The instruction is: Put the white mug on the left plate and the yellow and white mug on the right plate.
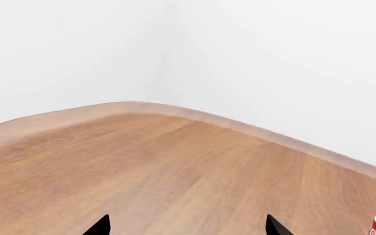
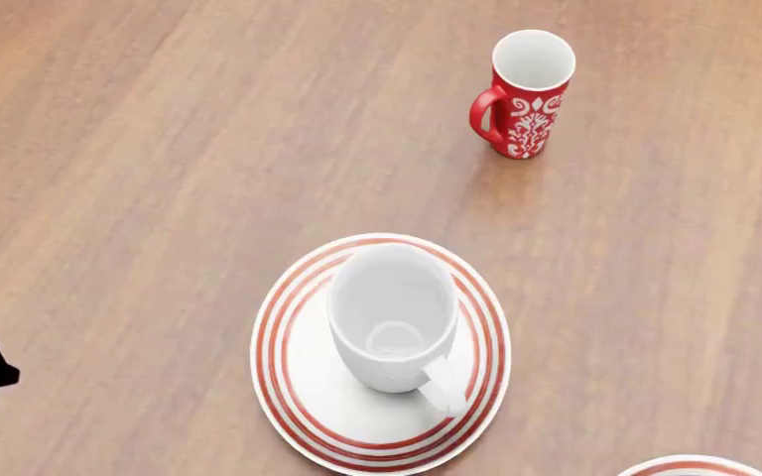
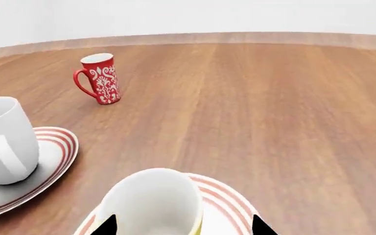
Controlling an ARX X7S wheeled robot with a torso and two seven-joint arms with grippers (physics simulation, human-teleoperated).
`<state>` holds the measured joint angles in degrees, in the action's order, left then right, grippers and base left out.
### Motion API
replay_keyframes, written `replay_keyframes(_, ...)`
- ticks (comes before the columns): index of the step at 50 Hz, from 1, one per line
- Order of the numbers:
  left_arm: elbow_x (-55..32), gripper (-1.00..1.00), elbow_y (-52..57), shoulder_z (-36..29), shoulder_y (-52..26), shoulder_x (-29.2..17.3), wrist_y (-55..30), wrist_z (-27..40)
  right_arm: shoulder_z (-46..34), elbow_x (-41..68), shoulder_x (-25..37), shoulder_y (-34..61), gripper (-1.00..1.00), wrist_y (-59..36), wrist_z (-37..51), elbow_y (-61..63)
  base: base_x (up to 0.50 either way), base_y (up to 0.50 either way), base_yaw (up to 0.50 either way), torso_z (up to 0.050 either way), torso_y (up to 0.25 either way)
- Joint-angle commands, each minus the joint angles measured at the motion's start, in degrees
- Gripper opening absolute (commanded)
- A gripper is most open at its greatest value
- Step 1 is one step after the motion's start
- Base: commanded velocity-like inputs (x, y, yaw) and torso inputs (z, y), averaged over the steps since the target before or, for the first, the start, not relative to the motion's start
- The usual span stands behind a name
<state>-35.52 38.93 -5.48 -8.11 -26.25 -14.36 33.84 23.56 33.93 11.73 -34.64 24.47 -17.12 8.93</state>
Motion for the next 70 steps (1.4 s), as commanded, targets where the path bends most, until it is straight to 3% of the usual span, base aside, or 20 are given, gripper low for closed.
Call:
replay_keyframes(1,-0.1,1.00,-0.1,0.0,-0.2,-0.1,0.1,0.2,1.3,0.6,-1.0,-1.8,1.00,3.3,-0.5,2.6,0.00,0.00,0.00,0.000,0.000)
replay_keyframes(20,-0.2,1.00,-0.3,-0.3,-0.5,-0.2,0.3,0.1,3.0,1.9,-0.2,-4.0,1.00,4.3,0.8,11.3,0.00,0.00,0.00,0.000,0.000)
replay_keyframes(32,-0.2,1.00,-0.1,-0.7,-1.1,0.2,0.2,0.6,5.2,5.0,8.0,-1.2,1.00,-7.2,9.8,20.7,0.00,0.00,0.00,0.000,0.000)
replay_keyframes(42,1.0,1.00,-1.2,-2.0,-1.0,0.1,0.7,-0.6,4.5,8.4,17.7,7.6,1.00,-18.0,18.2,24.8,0.00,0.00,0.00,0.000,0.000)
replay_keyframes(49,0.2,1.00,-2.9,-3.5,-8.1,-2.0,-4.1,-1.6,0.6,8.3,23.3,17.2,1.00,-25.0,23.9,25.0,0.00,0.00,0.00,0.000,0.000)
replay_keyframes(52,-5.3,1.00,-4.0,-3.2,-11.3,-1.9,-5.9,-3.7,-1.7,8.9,24.7,22.3,1.00,-27.2,24.8,22.1,0.00,0.00,0.00,0.000,0.000)
replay_keyframes(62,-1.9,1.00,-7.6,-8.7,-21.2,-3.2,-11.2,-6.2,-8.5,9.3,26.3,36.2,1.00,-32.5,27.6,16.3,0.00,0.00,0.00,0.000,0.000)
replay_keyframes(70,-4.6,1.00,-6.8,-7.9,-27.6,-3.9,-15.9,-5.0,-6.1,12.8,28.9,36.8,1.00,-35.9,32.0,23.3,0.00,0.00,0.00,0.000,0.000)
